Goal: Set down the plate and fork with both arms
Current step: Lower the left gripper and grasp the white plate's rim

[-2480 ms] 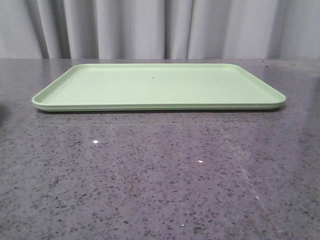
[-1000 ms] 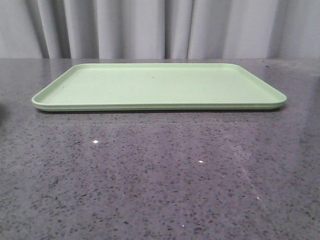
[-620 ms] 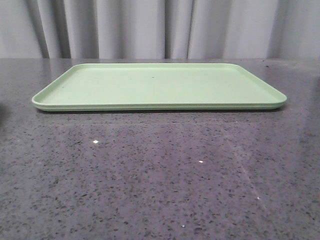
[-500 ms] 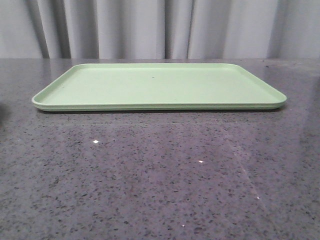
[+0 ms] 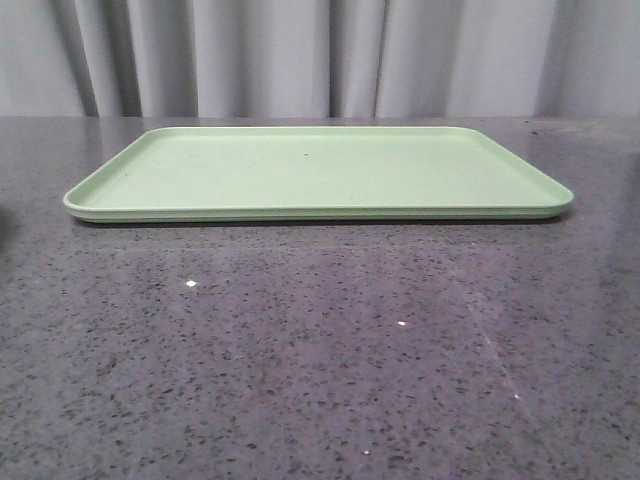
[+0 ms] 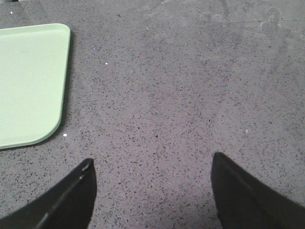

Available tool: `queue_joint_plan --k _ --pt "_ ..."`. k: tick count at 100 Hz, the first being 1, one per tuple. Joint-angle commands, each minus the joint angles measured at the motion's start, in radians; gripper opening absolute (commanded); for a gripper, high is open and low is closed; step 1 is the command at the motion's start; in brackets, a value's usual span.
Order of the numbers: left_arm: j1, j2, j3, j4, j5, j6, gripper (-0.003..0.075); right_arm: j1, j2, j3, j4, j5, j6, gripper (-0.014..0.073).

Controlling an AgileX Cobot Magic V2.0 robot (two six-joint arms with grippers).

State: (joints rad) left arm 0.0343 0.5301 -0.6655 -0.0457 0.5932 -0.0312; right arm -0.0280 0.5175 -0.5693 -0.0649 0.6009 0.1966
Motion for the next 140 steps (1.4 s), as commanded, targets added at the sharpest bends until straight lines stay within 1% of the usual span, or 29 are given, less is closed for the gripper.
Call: queue_joint_plan --k 1,10,22,51,65,79,89,96,101,126,140 --pt "0.035 0.019 -0.062 0.063 -0.008 -0.057 0.0478 0.005 0.019 -0.037 -0.006 -0.061 -0.002 0.0516" --pt "0.080 0.044 -0.100 0.127 0.045 -0.073 0.0478 0.012 0.026 -0.037 -0.006 -0.060 -0.002 0.0516" --pt "0.123 0.106 -0.138 0.155 0.095 -0.073 0.0478 0.017 0.043 -0.037 -0.006 -0.058 -0.002 0.0516" --pt "0.175 0.281 -0.173 0.146 0.090 -0.080 0.0478 0.017 0.046 -0.037 -0.007 -0.058 -0.003 0.0516" --pt "0.220 0.379 -0.187 0.130 0.098 -0.080 0.0478 0.037 0.046 -0.037 -0.023 -0.060 -0.003 0.0516" --pt "0.264 0.476 -0.221 0.105 0.165 -0.080 0.0478 0.056 0.046 -0.037 -0.026 -0.062 -0.003 0.0516" --pt "0.289 0.534 -0.244 0.086 0.215 -0.037 0.0478 0.056 0.046 -0.037 -0.026 -0.066 -0.003 0.0516" --pt "0.293 0.575 -0.265 0.059 0.257 0.010 0.0478 0.056 0.046 -0.037 -0.026 -0.066 -0.003 0.0516" --pt "0.295 0.601 -0.274 0.055 0.270 0.015 0.0478 0.056 0.046 -0.037 -0.026 -0.066 -0.003 0.0516" --pt "0.295 0.696 -0.292 0.057 0.271 0.031 0.0478 0.057 0.046 -0.037 -0.026 -0.067 -0.003 0.0516" --pt "0.295 0.737 -0.292 0.029 0.279 0.031 0.0468 0.056 0.048 -0.037 -0.026 -0.071 -0.003 0.0516"
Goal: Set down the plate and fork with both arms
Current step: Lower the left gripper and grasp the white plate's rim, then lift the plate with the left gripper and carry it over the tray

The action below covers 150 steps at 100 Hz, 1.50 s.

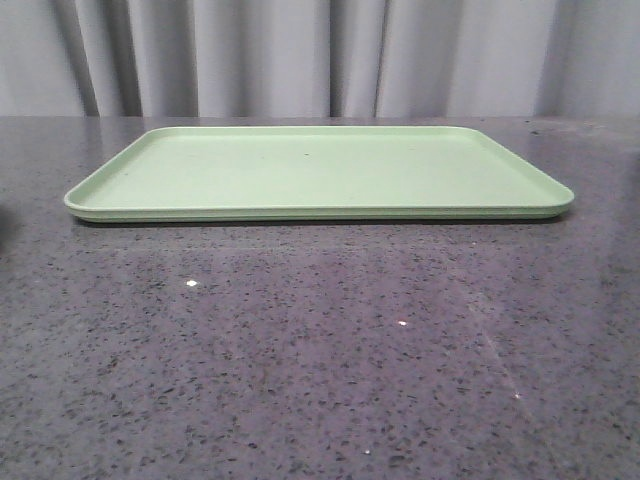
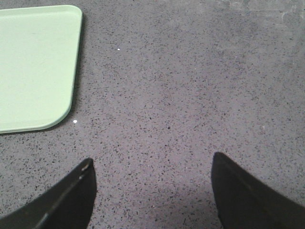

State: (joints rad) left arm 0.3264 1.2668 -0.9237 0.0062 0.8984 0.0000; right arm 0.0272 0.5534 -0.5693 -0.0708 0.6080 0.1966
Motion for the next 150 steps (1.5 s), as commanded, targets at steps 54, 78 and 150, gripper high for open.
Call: queue_joint_plan --k 54,78,150 --pt "0.003 0.089 -0.033 -0.050 0.004 0.006 0.0312 0.001 0.015 -0.037 -0.020 -0.082 -0.003 0.0516" --pt "0.003 0.089 -0.033 -0.058 0.004 0.006 0.0052 0.001 0.015 -0.036 -0.020 -0.082 -0.003 0.0516" --pt "0.072 0.019 -0.040 -0.258 -0.001 0.103 -0.0020 0.001 0.015 -0.019 -0.020 -0.084 -0.003 0.0516"
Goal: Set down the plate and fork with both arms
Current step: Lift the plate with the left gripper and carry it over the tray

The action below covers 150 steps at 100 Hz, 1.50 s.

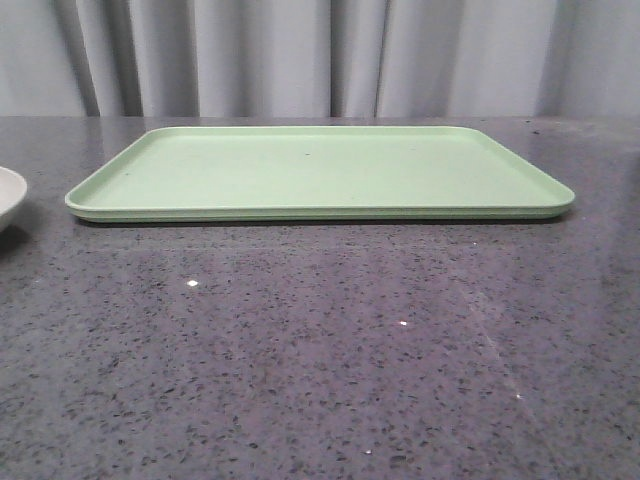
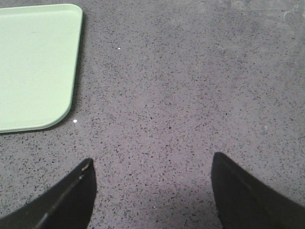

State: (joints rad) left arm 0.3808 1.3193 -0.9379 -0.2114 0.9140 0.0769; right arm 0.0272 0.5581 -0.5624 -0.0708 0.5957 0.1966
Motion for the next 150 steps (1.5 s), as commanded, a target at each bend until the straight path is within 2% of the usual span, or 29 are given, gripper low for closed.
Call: queue_joint_plan --k 1,21,53,87,115,150 --pt "0.021 -0.036 -0.031 -0.043 -0.016 0.028 -0.0020 0.001 0.010 -0.026 -0.020 -0.071 -0.003 0.0516" --pt "0.025 -0.064 -0.087 -0.081 -0.007 0.051 -0.0020 0.001 0.012 -0.026 -0.020 -0.069 -0.003 0.0516" --pt "-0.009 -0.060 -0.194 -0.301 -0.015 0.137 -0.0020 0.001 0.012 -0.026 -0.020 -0.066 -0.003 0.0516" --pt "-0.260 0.051 -0.202 -0.434 -0.169 0.137 -0.0021 0.001 0.012 -0.026 -0.020 -0.065 -0.003 0.0516" --pt "-0.444 0.203 -0.308 -0.575 -0.262 0.135 -0.0021 0.001 0.012 -0.023 -0.020 -0.091 -0.003 0.0516" --pt "-0.609 0.345 -0.407 -0.692 -0.363 0.126 -0.0021 0.001 0.012 -0.022 -0.020 -0.102 -0.003 0.0516"
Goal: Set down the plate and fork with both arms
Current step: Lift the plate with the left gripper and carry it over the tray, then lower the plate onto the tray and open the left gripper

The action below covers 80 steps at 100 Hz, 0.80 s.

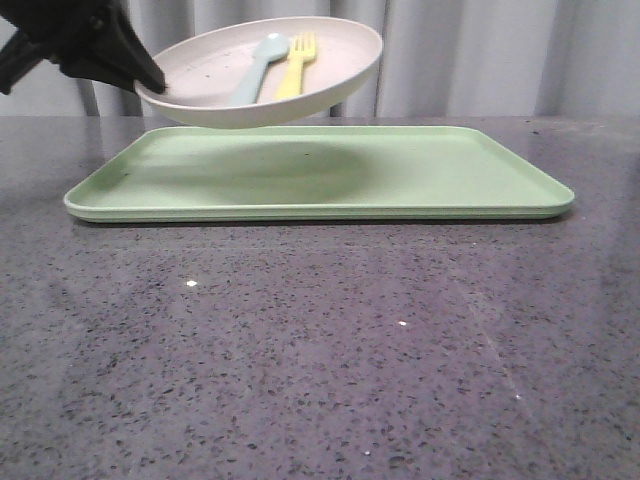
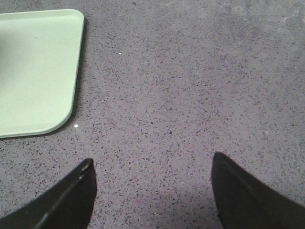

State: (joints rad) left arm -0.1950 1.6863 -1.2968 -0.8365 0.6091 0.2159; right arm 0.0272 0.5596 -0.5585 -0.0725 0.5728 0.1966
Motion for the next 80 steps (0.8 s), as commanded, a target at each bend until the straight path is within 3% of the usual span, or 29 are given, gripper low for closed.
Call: queue_joint_plan --k 1,80 --pt "-0.035 -0.018 -0.051 -0.067 -0.058 -0.013 -0.0021 0.001 0.011 -0.026 -0.019 -0.079 -0.003 0.0516" --pt "-0.063 0.107 -0.061 -0.067 -0.057 -0.013 -0.0013 0.001 0.011 -0.026 -0.019 -0.080 -0.003 0.0516"
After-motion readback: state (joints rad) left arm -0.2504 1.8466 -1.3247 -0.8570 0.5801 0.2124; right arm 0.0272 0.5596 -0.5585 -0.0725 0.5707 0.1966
